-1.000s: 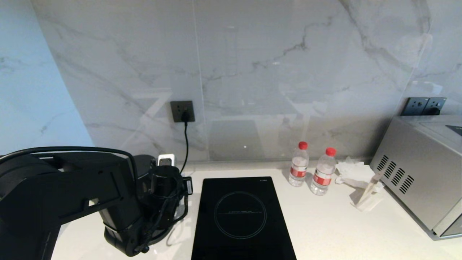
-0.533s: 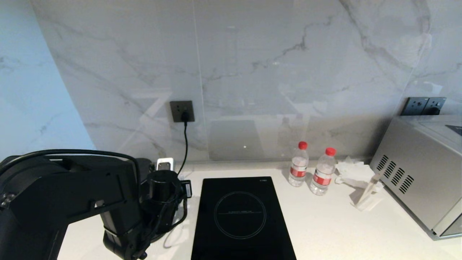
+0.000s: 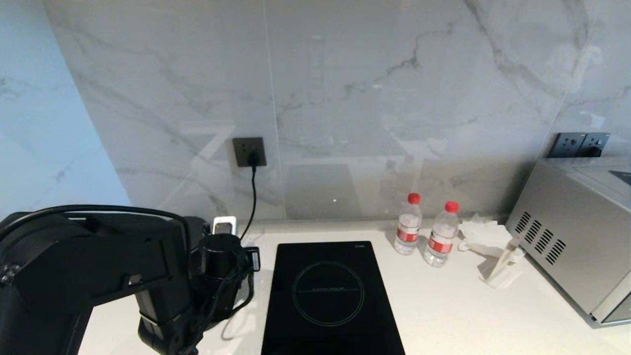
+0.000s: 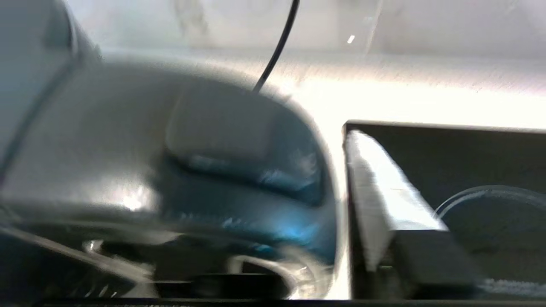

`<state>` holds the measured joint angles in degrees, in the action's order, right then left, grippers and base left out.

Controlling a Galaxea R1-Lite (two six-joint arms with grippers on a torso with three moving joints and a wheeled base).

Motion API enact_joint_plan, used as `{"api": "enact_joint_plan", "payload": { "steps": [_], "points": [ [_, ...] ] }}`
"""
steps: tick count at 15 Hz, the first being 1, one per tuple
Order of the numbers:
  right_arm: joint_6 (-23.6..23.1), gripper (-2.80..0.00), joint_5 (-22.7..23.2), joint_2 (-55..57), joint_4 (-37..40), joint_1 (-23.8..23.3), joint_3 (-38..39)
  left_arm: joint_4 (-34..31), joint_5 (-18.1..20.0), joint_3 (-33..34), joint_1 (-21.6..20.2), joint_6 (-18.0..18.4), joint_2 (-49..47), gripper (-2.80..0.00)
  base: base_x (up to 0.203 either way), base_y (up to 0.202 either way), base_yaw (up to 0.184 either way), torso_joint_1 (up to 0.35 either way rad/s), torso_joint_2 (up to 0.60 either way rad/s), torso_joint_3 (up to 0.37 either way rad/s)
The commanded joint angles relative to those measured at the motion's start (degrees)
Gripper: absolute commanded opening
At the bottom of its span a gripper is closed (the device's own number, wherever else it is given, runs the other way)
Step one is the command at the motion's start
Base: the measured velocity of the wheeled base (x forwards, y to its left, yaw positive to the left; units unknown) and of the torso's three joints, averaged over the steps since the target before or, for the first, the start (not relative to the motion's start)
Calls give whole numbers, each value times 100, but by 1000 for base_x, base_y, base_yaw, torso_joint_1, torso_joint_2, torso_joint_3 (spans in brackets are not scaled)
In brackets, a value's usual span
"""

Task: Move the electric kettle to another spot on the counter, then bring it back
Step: Place it on the power base

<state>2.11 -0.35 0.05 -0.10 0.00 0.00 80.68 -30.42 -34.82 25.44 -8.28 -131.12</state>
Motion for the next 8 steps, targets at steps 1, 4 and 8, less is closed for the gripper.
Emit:
{"api": "enact_joint_plan", "payload": {
  "steps": [1,4,8],
  "points": [
    [0,-280,0,4,1,0,0,254,-16,86,-4,18,-37,0,0,0,0,0,0,0],
    [0,-280,0,4,1,0,0,652,1,408,-30,213,-130,0,0,0,0,0,0,0],
    [0,-280,0,4,1,0,0,698,29,947,17,265,-36,0,0,0,0,0,0,0]
  ]
}}
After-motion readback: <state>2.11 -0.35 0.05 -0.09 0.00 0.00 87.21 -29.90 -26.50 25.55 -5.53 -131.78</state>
